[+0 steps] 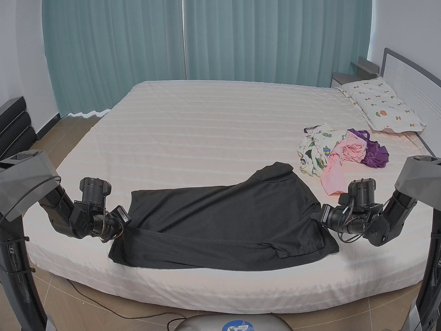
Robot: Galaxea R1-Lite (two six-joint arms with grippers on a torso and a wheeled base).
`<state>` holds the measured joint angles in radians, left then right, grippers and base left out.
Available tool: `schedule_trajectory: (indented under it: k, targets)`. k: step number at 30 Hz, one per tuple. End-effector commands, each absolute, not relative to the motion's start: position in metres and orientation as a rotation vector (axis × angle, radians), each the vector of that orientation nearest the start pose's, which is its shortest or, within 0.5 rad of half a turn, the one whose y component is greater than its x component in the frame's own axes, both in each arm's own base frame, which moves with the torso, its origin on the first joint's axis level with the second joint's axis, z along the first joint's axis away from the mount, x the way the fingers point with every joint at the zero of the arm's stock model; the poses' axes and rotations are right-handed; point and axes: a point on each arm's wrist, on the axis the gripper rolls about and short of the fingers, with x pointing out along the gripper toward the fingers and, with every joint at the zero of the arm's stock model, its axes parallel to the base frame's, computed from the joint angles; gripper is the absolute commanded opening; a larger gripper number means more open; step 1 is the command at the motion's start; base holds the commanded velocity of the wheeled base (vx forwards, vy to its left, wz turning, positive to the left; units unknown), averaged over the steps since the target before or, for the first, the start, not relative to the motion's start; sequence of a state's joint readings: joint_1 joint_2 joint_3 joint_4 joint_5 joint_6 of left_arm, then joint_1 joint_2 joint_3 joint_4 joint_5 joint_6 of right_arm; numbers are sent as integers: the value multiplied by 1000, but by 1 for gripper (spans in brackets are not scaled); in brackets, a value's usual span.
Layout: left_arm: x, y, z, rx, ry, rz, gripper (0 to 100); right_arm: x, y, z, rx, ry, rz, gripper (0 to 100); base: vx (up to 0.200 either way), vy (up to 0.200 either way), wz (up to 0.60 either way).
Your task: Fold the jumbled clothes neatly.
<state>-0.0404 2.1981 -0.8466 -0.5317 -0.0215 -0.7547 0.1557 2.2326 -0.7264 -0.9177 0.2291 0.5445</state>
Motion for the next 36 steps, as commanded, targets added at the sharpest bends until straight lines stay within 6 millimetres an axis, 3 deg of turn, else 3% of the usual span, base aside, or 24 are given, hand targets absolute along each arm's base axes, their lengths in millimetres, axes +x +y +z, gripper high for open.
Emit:
schedule_trajectory:
  k: [1, 26, 36]
  targets:
    - [358, -12, 16, -715, 792, 259, 0, 352, 57, 11, 547, 672, 198, 0, 0, 0, 0]
    - [362, -12, -11, -707, 854, 282, 0, 374, 55, -6, 580, 655, 131, 0, 0, 0, 0]
    - [367, -12, -13, -710, 850, 279, 0, 379, 57, -14, 600, 661, 113, 0, 0, 0, 0]
